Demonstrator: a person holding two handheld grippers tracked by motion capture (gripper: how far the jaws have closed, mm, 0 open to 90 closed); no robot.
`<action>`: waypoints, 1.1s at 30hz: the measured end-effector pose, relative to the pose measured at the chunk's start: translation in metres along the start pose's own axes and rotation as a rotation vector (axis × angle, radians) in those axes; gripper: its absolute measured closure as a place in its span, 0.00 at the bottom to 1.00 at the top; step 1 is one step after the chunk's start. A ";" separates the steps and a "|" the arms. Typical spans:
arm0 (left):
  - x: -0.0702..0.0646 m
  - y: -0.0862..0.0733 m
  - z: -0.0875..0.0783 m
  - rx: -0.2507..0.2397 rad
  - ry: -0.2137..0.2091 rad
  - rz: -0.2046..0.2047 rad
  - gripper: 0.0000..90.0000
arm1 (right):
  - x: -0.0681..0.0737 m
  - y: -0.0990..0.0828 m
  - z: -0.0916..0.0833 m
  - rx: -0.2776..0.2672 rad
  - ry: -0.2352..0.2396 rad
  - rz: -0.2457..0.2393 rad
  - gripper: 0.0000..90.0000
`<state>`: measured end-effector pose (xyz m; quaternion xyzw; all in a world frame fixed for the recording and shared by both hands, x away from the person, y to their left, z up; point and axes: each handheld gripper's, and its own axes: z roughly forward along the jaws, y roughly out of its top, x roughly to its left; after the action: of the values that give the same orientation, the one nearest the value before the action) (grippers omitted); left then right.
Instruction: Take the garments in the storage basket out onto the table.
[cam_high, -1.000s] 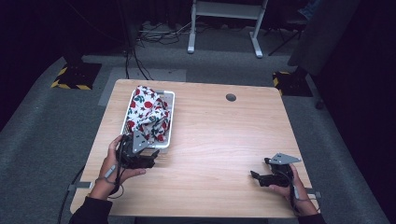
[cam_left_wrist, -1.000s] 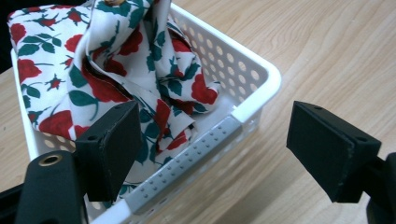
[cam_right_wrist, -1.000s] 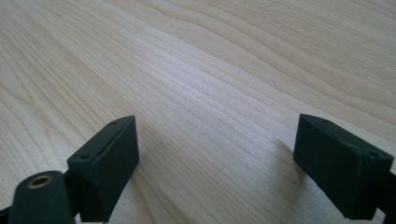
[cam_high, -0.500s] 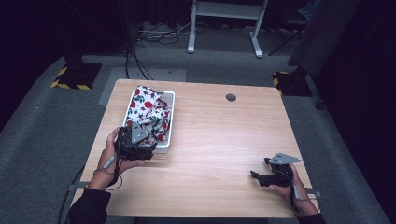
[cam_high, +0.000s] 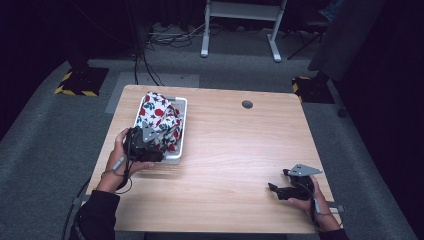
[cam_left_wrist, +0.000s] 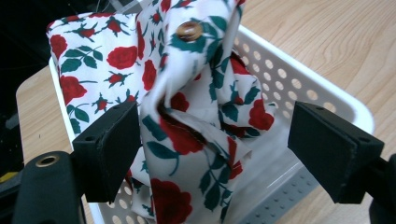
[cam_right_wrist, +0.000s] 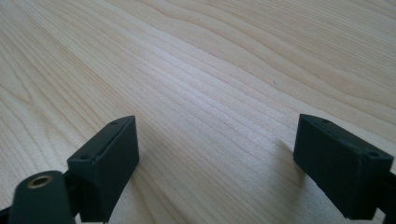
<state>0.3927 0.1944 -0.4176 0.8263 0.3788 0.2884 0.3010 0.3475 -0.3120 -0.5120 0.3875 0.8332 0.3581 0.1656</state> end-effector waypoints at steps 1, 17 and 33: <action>0.001 0.001 0.001 0.002 0.003 -0.004 0.19 | 0.000 0.000 0.000 0.000 0.000 0.000 0.16; 0.013 0.012 0.024 0.072 0.009 0.006 0.19 | 0.000 0.000 0.000 0.000 0.000 0.000 0.16; 0.017 0.023 0.052 0.143 0.011 0.007 0.19 | 0.000 0.000 0.000 0.000 0.001 0.000 0.16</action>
<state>0.4492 0.1815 -0.4312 0.8456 0.3970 0.2661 0.2379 0.3476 -0.3120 -0.5120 0.3873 0.8332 0.3583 0.1654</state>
